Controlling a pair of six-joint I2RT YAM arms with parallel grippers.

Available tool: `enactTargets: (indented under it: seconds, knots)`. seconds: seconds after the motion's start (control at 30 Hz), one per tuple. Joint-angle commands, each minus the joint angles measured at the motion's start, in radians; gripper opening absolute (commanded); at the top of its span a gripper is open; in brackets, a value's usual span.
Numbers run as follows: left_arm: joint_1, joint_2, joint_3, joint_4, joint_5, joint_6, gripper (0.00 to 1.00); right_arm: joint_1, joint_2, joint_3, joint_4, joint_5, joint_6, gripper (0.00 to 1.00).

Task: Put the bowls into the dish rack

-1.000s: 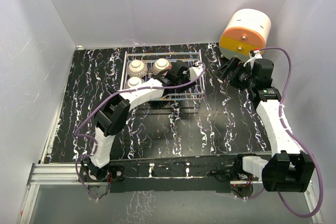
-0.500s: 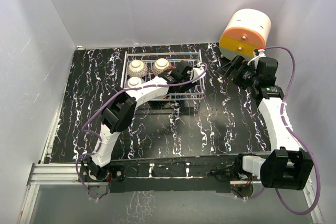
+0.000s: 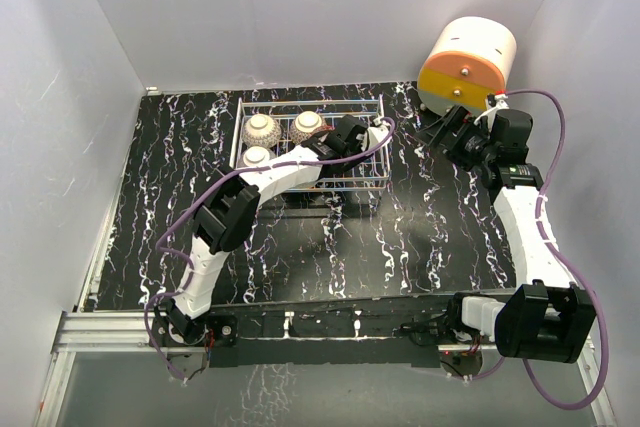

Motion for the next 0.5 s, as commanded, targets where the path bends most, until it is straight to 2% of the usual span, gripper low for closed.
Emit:
enactTargets:
  seconds: [0.0, 0.2, 0.37, 0.47]
  knots:
    - [0.011, 0.006, 0.027, -0.008, -0.016, -0.012, 0.35, -0.008, -0.006, 0.032, 0.016, -0.010, 0.000, 0.96]
    - [0.023, 0.030, 0.035, -0.007, -0.021, -0.024, 0.30, -0.010, -0.013, 0.021, 0.017, -0.010, -0.002, 0.96]
    - [0.028, 0.045, 0.044, -0.007, -0.032, -0.029, 0.20, -0.012, -0.017, 0.021, 0.016, -0.013, 0.000, 0.96]
    - [0.028, 0.051, 0.054, -0.008, -0.044, -0.028, 0.11, -0.013, -0.019, 0.020, 0.016, -0.013, 0.001, 0.96]
